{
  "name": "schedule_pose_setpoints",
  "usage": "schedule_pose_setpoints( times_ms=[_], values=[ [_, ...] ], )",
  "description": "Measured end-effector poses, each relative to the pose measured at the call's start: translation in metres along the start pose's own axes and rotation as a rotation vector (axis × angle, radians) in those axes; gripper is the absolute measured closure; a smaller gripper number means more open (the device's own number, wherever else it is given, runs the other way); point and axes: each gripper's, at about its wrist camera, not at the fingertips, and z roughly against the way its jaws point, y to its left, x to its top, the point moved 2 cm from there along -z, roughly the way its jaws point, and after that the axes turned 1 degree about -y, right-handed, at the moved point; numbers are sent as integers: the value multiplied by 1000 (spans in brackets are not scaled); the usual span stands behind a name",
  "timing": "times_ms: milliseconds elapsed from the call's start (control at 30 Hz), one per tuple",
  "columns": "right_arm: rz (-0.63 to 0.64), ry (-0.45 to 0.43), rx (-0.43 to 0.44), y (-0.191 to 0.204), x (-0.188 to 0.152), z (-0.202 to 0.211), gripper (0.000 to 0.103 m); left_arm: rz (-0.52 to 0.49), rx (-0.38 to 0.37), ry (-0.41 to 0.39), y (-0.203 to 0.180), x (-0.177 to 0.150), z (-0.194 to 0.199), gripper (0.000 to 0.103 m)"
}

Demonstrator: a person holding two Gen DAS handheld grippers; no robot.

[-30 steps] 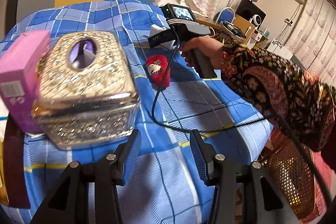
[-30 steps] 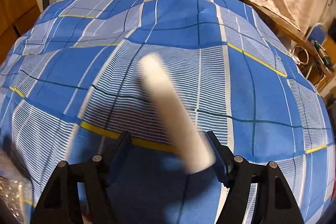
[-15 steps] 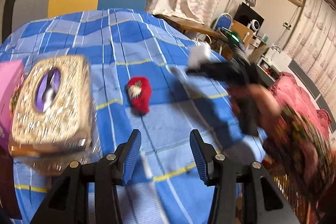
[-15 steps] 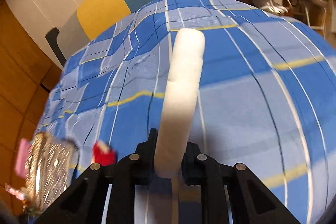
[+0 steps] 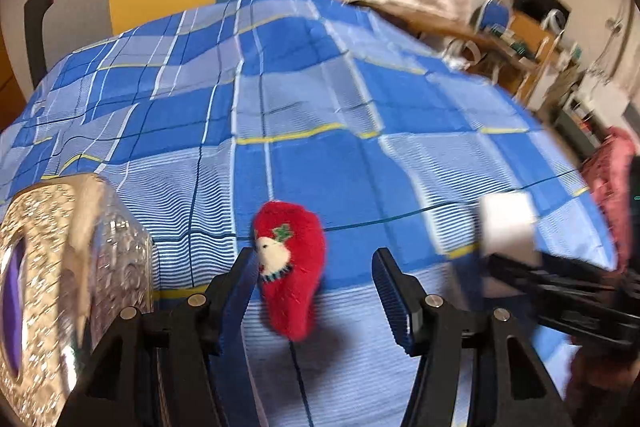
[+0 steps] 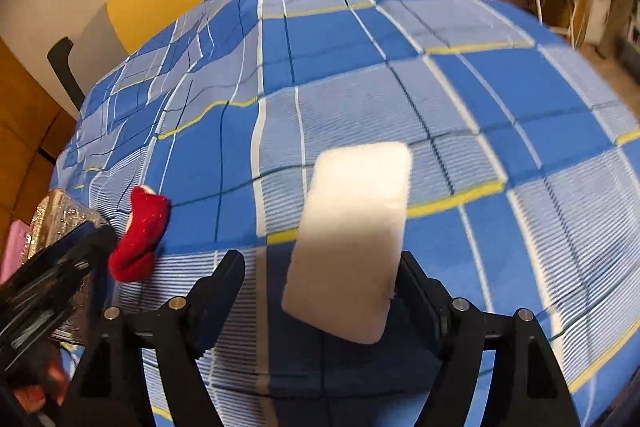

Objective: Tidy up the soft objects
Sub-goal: 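Grasp the white sponge with right tool while left tool grasps the red fuzzy item, then carry the red item with left tool into the tray while right tool carries the sponge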

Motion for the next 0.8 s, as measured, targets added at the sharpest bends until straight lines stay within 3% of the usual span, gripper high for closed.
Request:
schedule_pose_setpoints(
  times_ms=[200, 233, 267, 333, 400, 600, 800],
  values=[
    [18, 13, -48, 2, 1, -17, 28, -11, 86, 57, 1, -3, -33, 43],
    [45, 11, -69, 4, 0, -19, 31, -9, 94, 66, 2, -3, -36, 44],
    [90, 3, -109, 7, -1, -20, 45, -6, 91, 73, 3, -4, -39, 45],
    [133, 1, -135, 9, 3, -23, 48, -11, 71, 87, 4, -8, -43, 68],
    [109, 1, -123, 6, 3, -22, 50, -46, 78, 70, 1, -11, -40, 75],
    [83, -33, -105, 4, 3, -9, 51, -55, -30, -13, 1, -13, -5, 84],
    [44, -75, -48, 8, 6, 2, 51, 22, -121, -74, 14, -18, 44, 84]
  ],
)
